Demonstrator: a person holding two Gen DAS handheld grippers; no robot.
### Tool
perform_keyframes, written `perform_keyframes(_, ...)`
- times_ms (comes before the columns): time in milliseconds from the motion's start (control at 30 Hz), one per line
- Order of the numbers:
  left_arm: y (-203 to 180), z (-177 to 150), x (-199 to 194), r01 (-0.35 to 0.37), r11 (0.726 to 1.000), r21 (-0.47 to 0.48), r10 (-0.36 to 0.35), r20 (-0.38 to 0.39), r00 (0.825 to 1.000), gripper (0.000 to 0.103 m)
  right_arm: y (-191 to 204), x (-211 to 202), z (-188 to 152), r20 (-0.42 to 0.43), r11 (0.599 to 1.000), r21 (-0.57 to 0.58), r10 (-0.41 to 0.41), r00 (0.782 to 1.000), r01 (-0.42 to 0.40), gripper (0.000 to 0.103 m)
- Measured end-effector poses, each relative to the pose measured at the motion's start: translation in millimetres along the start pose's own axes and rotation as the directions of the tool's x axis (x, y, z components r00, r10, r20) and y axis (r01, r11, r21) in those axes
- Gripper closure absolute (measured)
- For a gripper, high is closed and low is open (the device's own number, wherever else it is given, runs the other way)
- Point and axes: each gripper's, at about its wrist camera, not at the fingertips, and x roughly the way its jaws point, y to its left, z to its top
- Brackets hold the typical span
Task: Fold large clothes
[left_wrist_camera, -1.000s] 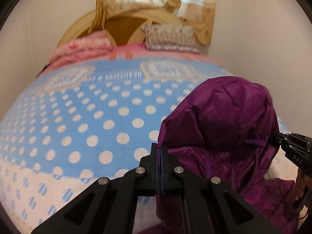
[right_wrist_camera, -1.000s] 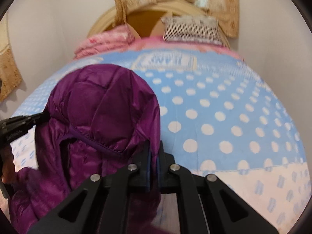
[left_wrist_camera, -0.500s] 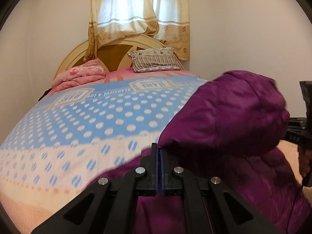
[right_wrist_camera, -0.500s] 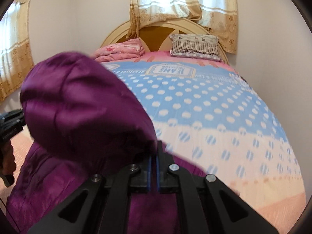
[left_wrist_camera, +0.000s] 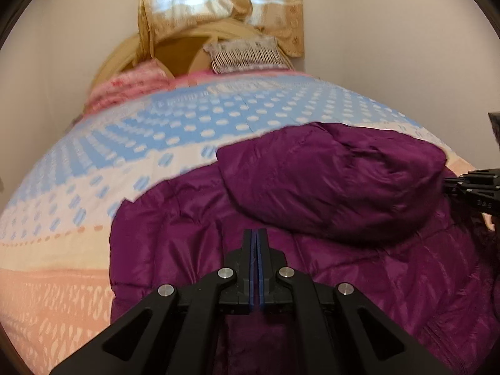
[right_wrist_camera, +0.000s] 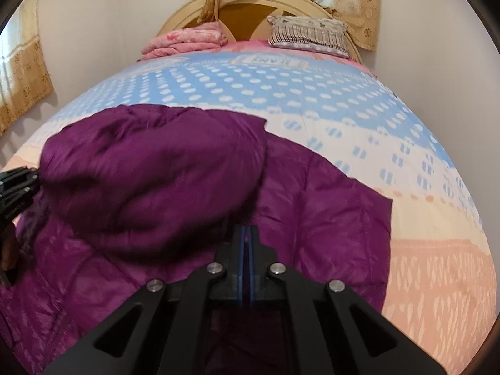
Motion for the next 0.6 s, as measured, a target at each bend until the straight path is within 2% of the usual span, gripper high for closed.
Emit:
perform_keyframes(33, 2.9, 1.3, -2.7, -0.005, 1.0, -0.009, 0.005, -0.017, 1.0, 0.102, -2.5, -1.8, -1.3, -0.003, 1.0, 0.006, -0.002, 1.0, 0.002, 0.1)
perform_keyframes(100, 8.5, 3.6, -13.2, -0.036, 0.999, -0.02, 0.036, 0.002, 0.999, 0.102, -7.9, -10.2, -3.5, -0.005, 1.0, 0.023, 0.006, 1.0, -0.005, 0.097)
perform_keyframes(167, 16.5, 11.5, -28.4, -0.054, 0.997, -0.048, 0.057, 0.051, 0.997, 0.101, -10.5, -22.8, -1.1, 0.002, 1.0, 0.018, -0.018, 1.0, 0.018, 0.074)
perform_keyframes(200, 19.6, 15.9, -34.2, -0.05, 0.996, -0.067, 0.055, 0.074, 0.996, 0.1, -10.1, -27.6, 0.0, 0.014, 0.999, 0.019, -0.026, 1.0, 0.026, 0.049)
perform_keyframes(233, 22.5, 21.4, -39.1, -0.044, 0.995, -0.089, 0.053, 0.097, 0.994, 0.099, -9.9, -37.1, 4.6, 0.041, 0.999, 0.029, -0.031, 0.999, 0.029, 0.04)
perform_keyframes(267, 25.0, 28.4, -42.4, -0.028, 0.993, -0.114, 0.041, 0.109, 0.993, 0.089, -7.9, -43.0, 9.0, 0.055, 0.999, 0.035, -0.03, 0.998, 0.029, 0.04)
perform_keyframes(300, 26.0, 36.9, -43.6, -0.018, 0.989, -0.144, 0.034, 0.115, 0.993, 0.057, -4.5, -47.8, 16.2, 0.062, 0.999, 0.038, -0.039, 0.997, 0.036, 0.04)
perform_keyframes(333, 26.5, 42.7, -43.3, -0.025, 0.985, -0.169, 0.045, 0.115, 0.992, 0.035, -1.1, -50.9, 23.4, 0.069, 0.998, 0.043, -0.043, 0.997, 0.04, 0.041)
perform_keyframes(367, 24.4, 50.5, -45.3, -0.056, 0.976, -0.21, 0.085, 0.132, 0.988, 0.007, 3.1, -54.6, 32.0, 0.085, 0.998, 0.056, -0.028, 0.996, 0.023, 0.042)
perform_keyframes(400, 21.6, 54.3, -49.7, -0.06, 0.97, -0.235, 0.104, 0.181, 0.978, 0.005, 7.5, -56.1, 40.2, 0.097, 0.998, 0.07, -0.01, 0.995, 0.003, 0.045)
perform_keyframes(467, 11.9, 63.1, -51.5, -0.017, 0.972, -0.236, 0.075, 0.24, 0.968, 0.005, 18.0, -54.1, 56.4, 0.117, 0.995, 0.098, -0.002, 0.993, -0.01, 0.048)
perform_keyframes(533, -2.6, 73.5, -40.2, -0.032, 0.975, -0.22, 0.079, 0.205, 0.976, 0.005, 27.8, -47.0, 65.5, 0.141, 0.993, 0.115, 0.021, 0.99, -0.037, 0.05)
perform_keyframes(600, -18.6, 75.7, -20.6, -0.095, 0.979, -0.183, 0.123, 0.151, 0.981, 0.005, 36.7, -34.7, 67.8, 0.141, 0.991, 0.124, 0.029, 0.99, -0.046, 0.052)
